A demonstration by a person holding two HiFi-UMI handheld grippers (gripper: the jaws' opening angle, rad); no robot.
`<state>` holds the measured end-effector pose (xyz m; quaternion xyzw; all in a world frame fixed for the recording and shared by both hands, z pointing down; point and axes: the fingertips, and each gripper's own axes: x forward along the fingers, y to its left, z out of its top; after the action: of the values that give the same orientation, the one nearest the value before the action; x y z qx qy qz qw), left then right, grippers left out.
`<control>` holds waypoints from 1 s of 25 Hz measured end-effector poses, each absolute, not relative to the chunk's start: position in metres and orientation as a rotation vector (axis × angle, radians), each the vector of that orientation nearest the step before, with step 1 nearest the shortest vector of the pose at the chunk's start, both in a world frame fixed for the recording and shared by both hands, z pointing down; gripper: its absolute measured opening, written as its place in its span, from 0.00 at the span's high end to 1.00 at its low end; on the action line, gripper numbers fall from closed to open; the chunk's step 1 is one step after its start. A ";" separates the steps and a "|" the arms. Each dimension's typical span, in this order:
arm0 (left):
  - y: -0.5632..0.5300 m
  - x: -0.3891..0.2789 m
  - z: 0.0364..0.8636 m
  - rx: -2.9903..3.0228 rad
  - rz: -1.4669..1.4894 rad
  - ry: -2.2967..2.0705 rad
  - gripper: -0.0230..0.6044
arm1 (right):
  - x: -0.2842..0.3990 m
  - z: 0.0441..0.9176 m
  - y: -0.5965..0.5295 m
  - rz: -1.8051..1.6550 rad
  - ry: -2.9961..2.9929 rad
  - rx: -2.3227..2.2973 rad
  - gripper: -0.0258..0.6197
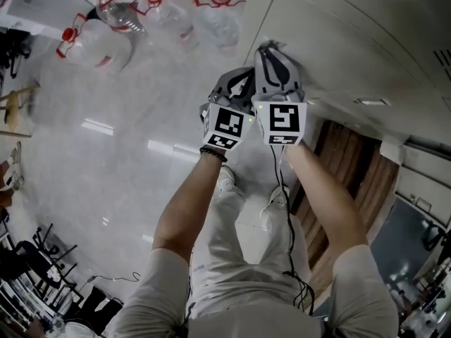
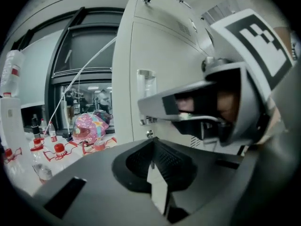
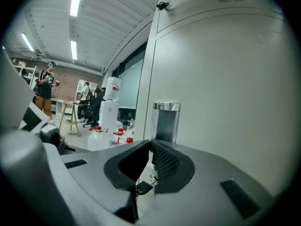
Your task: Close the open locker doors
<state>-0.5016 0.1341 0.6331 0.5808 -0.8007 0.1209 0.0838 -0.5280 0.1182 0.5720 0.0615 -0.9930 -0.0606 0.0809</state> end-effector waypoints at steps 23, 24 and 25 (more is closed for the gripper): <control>0.121 -0.532 0.645 1.827 0.629 -2.345 0.97 | -0.459 0.555 0.126 -0.188 -2.959 0.169 0.91; 0.122 -0.532 0.644 1.818 0.632 -2.351 0.97 | -0.442 0.547 0.124 -0.180 -2.990 0.182 0.92; 0.125 -0.533 0.642 1.799 0.630 -2.365 0.97 | -0.422 0.539 0.121 -0.154 -3.018 0.203 0.93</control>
<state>-0.5334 0.1253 0.6421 0.5915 -0.7775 0.2071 0.0517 -0.4220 0.1206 0.5392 0.0668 -0.9949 -0.0509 0.0566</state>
